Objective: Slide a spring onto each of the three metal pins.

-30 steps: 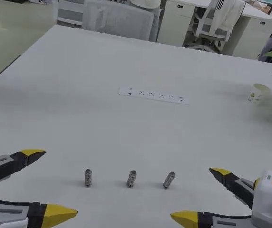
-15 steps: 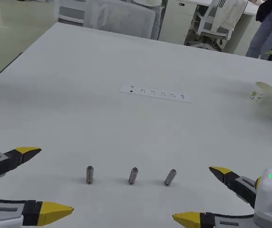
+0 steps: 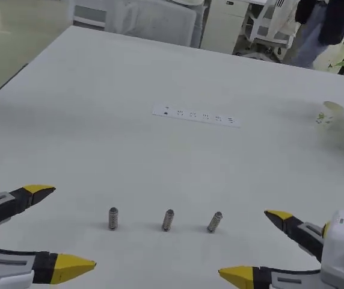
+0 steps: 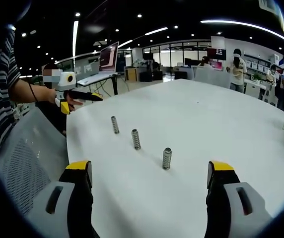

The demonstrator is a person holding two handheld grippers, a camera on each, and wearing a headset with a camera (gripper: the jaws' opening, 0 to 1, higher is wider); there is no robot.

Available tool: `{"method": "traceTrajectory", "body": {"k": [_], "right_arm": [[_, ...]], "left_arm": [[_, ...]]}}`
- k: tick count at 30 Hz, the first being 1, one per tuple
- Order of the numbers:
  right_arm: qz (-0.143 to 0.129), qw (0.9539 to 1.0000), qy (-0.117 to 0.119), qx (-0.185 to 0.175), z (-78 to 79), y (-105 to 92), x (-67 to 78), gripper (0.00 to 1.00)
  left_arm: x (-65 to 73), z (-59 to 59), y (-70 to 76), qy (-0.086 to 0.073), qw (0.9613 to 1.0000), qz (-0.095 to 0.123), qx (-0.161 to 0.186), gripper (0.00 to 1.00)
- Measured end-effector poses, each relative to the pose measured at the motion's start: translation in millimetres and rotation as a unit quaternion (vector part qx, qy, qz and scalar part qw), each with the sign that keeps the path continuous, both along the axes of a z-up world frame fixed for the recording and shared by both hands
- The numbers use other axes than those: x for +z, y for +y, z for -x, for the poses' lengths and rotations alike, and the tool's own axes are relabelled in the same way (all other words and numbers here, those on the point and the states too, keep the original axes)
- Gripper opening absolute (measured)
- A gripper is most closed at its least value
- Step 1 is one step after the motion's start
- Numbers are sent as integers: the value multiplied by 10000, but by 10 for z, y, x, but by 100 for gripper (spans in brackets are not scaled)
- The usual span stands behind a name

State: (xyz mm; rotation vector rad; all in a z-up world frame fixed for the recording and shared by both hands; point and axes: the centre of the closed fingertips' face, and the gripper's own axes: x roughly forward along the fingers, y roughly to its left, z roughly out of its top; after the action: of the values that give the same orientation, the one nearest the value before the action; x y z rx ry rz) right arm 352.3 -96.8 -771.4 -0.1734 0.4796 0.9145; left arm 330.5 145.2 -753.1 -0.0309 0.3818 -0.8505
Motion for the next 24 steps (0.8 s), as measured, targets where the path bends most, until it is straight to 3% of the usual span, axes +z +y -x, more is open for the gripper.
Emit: {"method": "traceTrajectory", "body": {"k": [24], "right_arm": [[-63, 10000, -10, -46, 4, 13, 26, 96]], "left_arm": [[23, 10, -51, -19, 10000, -34, -33, 98]]}}
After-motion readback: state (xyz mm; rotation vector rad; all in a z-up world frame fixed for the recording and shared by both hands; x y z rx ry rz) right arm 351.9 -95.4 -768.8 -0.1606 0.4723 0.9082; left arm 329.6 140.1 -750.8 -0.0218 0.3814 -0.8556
